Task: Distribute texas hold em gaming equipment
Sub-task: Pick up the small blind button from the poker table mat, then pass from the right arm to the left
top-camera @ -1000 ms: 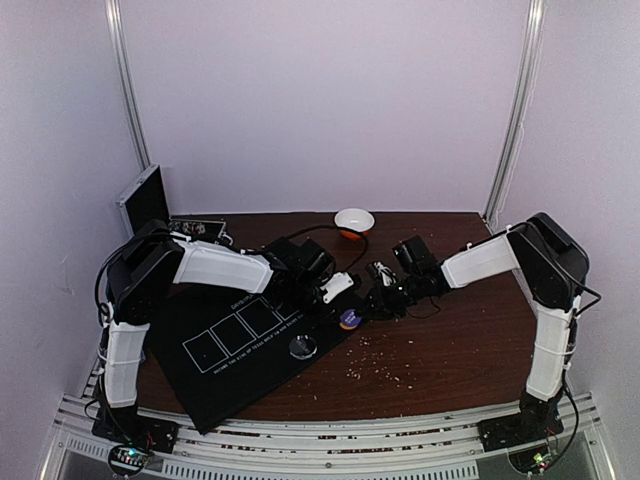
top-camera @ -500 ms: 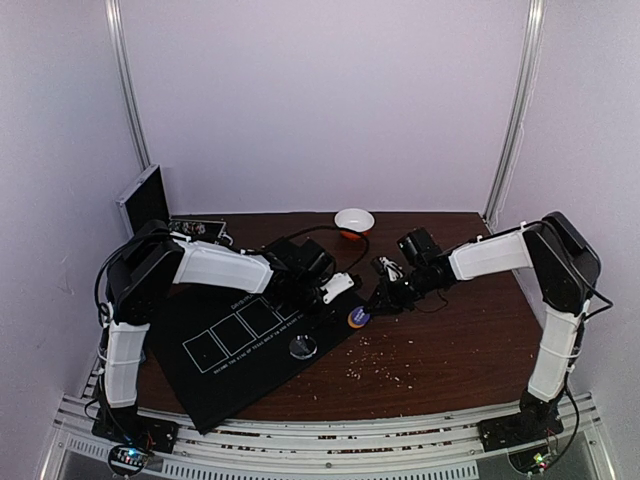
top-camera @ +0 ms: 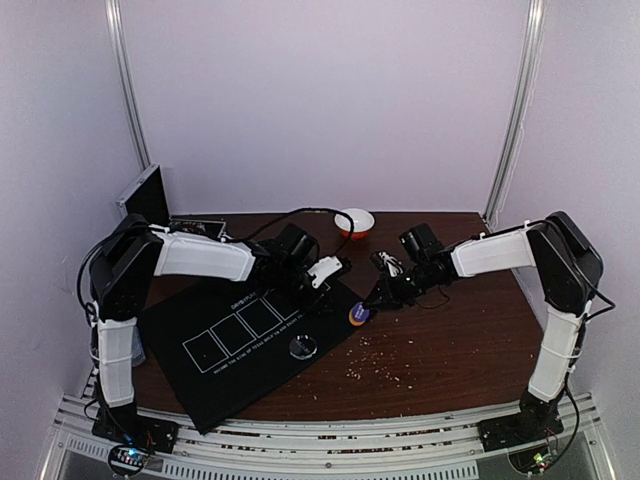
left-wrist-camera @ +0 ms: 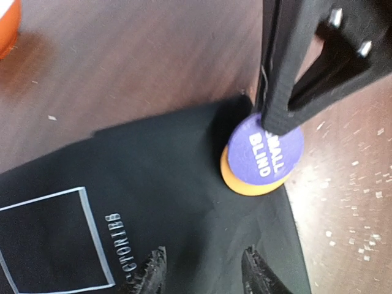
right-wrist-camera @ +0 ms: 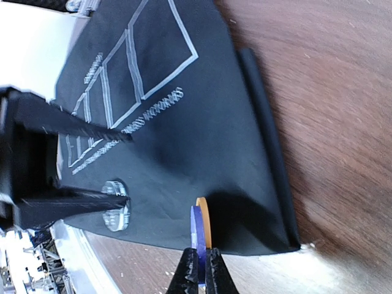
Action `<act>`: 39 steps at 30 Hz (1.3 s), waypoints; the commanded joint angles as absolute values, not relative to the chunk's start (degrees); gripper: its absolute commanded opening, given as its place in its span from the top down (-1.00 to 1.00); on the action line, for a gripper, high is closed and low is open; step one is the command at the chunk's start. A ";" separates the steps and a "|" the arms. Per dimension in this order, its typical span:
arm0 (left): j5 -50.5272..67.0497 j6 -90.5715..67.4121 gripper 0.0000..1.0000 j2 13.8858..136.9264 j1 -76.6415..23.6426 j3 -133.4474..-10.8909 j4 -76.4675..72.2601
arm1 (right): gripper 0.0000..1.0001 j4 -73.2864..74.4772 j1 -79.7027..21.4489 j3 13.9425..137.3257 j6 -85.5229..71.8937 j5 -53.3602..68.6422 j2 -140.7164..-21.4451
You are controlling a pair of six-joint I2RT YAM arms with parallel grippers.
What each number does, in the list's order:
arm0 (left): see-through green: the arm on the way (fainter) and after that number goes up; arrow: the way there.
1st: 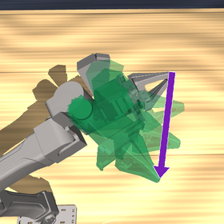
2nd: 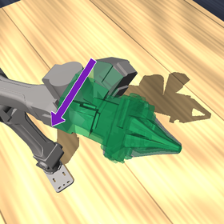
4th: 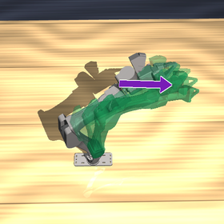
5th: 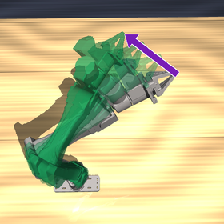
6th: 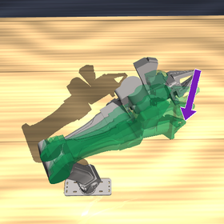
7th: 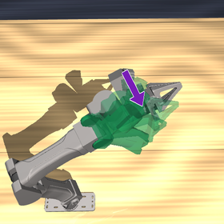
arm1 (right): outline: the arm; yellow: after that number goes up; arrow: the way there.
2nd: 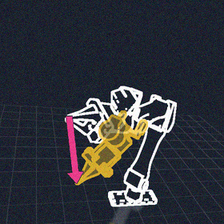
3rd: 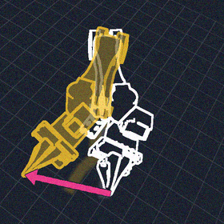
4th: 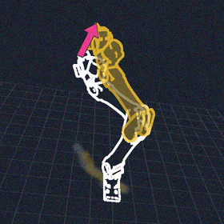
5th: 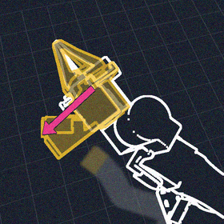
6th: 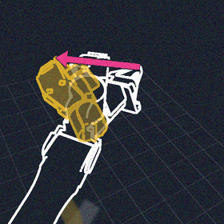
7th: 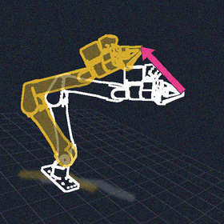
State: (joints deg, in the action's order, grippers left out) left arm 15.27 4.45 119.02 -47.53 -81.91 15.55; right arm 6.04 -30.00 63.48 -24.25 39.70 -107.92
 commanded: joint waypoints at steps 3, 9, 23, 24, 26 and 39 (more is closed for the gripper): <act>29.52 3.89 -0.03 112.91 -43.24 -77.44 5.84 | 1.00 0.67 -30.03 63.05 -21.80 46.22 -108.70; 35.29 4.04 -0.07 115.44 -41.03 -78.29 2.22 | 1.00 -1.14 -30.05 65.67 -17.24 49.47 -110.14; 47.56 8.90 -0.02 110.20 -39.51 -72.68 0.45 | 1.00 3.77 -33.82 67.33 -2.62 52.99 -103.70; 48.45 9.91 -0.01 109.80 -39.52 -72.55 1.45 | 1.00 4.18 -34.26 67.43 -1.78 52.85 -103.18; 50.22 11.26 0.02 109.16 -39.54 -72.55 3.33 | 1.00 4.78 -35.01 67.80 -0.47 52.89 -102.49; 55.20 12.85 1.00 105.56 -39.48 -69.61 4.03 | 1.00 4.29 -37.27 70.57 0.70 52.76 -102.14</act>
State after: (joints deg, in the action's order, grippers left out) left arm 52.69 10.85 108.51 -39.79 -71.70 4.25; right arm 4.08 -37.26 69.17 0.25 52.69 -102.80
